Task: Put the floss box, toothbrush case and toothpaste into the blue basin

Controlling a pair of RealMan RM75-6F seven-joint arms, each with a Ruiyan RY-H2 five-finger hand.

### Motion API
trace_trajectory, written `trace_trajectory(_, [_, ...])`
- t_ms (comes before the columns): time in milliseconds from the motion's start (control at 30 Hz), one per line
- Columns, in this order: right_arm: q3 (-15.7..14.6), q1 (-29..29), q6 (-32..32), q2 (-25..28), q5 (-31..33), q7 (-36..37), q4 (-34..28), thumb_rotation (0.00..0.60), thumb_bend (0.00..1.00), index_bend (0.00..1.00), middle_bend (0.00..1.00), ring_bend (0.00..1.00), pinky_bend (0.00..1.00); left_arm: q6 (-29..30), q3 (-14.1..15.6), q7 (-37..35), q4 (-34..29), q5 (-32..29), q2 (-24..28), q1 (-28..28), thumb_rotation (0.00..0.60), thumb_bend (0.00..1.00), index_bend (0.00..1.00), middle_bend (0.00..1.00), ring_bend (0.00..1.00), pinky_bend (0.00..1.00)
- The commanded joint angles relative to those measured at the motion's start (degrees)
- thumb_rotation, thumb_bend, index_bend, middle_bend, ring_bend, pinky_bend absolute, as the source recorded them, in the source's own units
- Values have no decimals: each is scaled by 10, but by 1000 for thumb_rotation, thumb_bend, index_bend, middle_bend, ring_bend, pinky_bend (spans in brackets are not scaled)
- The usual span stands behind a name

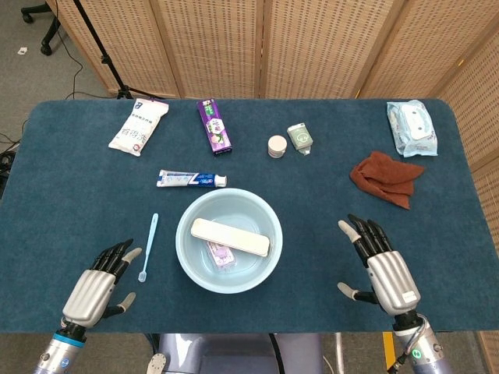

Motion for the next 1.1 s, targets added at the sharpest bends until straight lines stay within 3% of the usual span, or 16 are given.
trace_trajectory(33, [-36, -37, 43, 23, -49, 48, 31, 600, 105, 0, 0, 0, 0, 3, 0, -3, 1, 4, -2, 1, 600, 315, 0, 0, 0, 105])
trace_trajectory(400, [-82, -100, 121, 24, -112, 142, 132, 600, 105, 0, 0, 0, 0, 8, 1, 0, 10, 11, -13, 4, 600, 316, 0, 0, 0, 105])
trace_trajectory(700, [-82, -120, 157, 24, -130, 190, 175, 600, 105, 0, 0, 0, 0, -10, -17, 19, 5, -11, -21, -8, 600, 316, 0, 0, 0, 106])
trace_trajectory(800, [-80, -121, 158, 25, -131, 196, 178, 600, 105, 0, 0, 0, 0, -21, -37, 29, -7, -30, -17, -21, 600, 317, 0, 0, 0, 105])
trace_trajectory(1100, [-71, -122, 151, 26, -122, 213, 183, 600, 105, 0, 0, 0, 0, -107, -156, 72, -12, -177, -6, -117, 600, 319, 0, 0, 0, 105])
